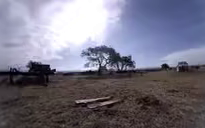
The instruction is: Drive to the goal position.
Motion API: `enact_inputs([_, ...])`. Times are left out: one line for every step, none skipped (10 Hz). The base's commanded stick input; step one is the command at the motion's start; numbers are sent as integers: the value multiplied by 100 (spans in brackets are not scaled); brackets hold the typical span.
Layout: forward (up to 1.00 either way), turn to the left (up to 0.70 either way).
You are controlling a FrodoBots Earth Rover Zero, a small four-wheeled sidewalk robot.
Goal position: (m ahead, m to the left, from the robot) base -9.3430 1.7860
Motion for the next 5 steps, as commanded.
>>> enact_inputs([0,45])
enact_inputs([0,45])
enact_inputs([0,45])
enact_inputs([0,45])
enact_inputs([0,45])
